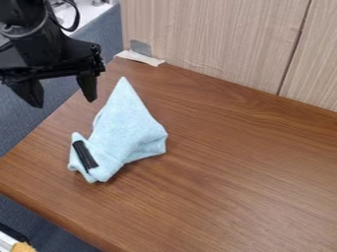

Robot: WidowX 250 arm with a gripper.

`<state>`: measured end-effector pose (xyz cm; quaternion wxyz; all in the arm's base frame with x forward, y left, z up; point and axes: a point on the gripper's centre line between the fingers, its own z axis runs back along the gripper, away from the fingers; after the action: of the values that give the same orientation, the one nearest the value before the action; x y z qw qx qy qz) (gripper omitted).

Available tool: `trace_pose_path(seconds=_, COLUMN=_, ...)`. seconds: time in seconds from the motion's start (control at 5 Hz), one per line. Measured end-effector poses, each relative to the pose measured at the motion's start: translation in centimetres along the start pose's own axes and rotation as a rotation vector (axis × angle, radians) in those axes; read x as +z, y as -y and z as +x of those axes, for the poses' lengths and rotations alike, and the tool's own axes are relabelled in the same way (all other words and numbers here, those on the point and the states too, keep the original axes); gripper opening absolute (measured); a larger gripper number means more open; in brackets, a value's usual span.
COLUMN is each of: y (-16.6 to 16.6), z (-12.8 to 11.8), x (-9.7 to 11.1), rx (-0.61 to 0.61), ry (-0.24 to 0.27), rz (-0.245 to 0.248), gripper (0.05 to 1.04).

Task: Move the cloth from left to right of the table

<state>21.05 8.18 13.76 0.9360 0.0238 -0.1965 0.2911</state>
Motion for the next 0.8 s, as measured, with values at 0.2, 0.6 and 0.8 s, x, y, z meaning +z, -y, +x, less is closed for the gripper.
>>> trace_pose_path(seconds=0.2, y=0.0, z=-0.2, x=-0.5, rx=0.008, ry=-0.019, rz=0.004, gripper=1.001)
trace_pose_path(seconds=0.6, y=3.4, z=0.5, x=-5.5, rx=0.021, ry=-0.105, rz=0.041, gripper=1.001)
trace_pose_path(seconds=0.8, y=4.4, z=0.6, x=-8.2, rx=0.037, ry=-0.144, rz=0.045, gripper=1.001)
